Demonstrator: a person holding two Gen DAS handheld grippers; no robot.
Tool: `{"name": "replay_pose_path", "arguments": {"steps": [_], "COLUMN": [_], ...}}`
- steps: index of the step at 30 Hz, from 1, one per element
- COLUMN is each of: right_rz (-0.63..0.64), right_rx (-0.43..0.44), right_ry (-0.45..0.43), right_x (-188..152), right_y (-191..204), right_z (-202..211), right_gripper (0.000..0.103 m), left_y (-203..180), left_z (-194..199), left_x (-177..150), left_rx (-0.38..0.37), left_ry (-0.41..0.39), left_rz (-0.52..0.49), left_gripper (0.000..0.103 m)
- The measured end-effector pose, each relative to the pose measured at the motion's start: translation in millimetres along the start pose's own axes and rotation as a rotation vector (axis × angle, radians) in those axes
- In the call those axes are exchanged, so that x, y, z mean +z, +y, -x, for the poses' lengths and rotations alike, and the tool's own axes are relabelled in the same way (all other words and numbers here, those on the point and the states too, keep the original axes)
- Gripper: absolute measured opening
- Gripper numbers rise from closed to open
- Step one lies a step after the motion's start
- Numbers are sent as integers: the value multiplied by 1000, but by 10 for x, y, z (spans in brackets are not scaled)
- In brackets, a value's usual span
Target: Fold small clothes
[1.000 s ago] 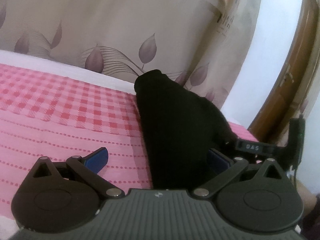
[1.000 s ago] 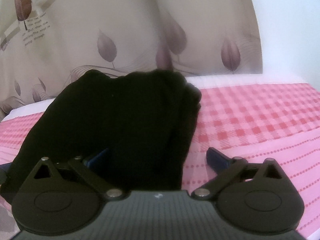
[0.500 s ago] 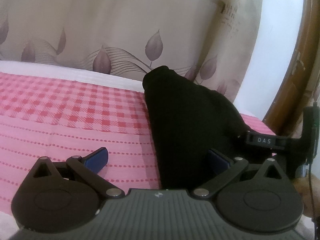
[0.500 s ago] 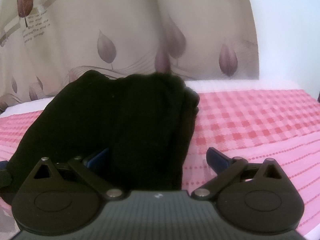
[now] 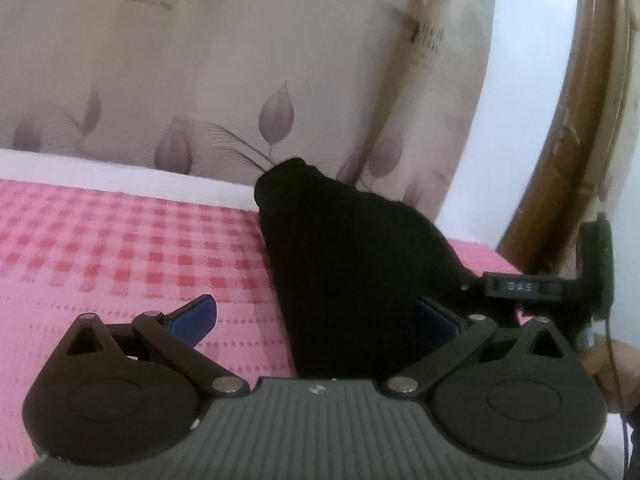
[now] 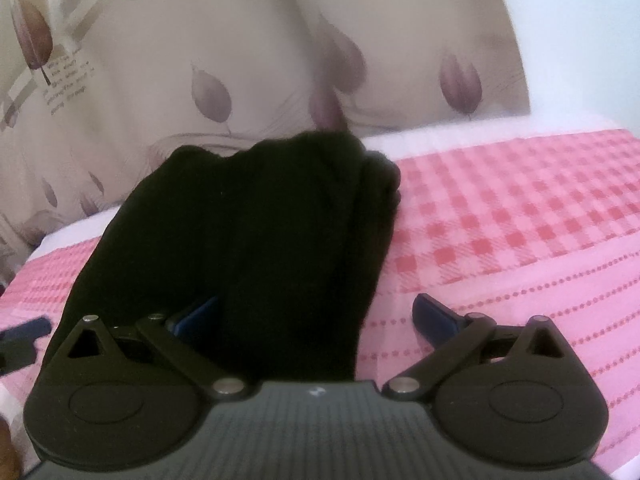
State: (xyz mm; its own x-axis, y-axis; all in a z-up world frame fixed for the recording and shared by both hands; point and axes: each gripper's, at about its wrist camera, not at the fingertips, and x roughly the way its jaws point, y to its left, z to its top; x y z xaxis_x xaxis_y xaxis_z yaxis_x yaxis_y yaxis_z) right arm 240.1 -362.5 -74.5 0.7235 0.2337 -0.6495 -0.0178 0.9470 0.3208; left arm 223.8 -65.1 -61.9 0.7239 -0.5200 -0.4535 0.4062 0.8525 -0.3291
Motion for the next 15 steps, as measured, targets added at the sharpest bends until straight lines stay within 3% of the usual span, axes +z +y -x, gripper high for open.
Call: {"name": "replay_pose_path", "arguments": {"steps": [4, 7, 9, 11, 13, 15], "right_rz": [1, 3, 39, 59, 83, 117], "right_rx": [34, 75, 106, 143, 181, 237], "right_ry": [75, 102, 123, 139, 151, 135], "right_x": [117, 186, 229, 265, 302, 287], "right_y": [-46, -132, -169, -208, -229, -218], "right_z": [-46, -95, -134, -164, -206, -251], "right_gripper": [103, 103, 103, 103, 103, 103], "left_y": [279, 434, 452, 420, 386, 418], "left_z": [-334, -663, -843, -1011, -1087, -1142], "left_x": [282, 423, 446, 427, 404, 398], "left_rx": [-157, -233, -311, -344, -375, -391], "left_ry": [112, 197, 249, 302, 284, 262], "left_rz": [130, 220, 217, 187, 135, 152], "left_gripper": [103, 101, 97, 94, 94, 90]}}
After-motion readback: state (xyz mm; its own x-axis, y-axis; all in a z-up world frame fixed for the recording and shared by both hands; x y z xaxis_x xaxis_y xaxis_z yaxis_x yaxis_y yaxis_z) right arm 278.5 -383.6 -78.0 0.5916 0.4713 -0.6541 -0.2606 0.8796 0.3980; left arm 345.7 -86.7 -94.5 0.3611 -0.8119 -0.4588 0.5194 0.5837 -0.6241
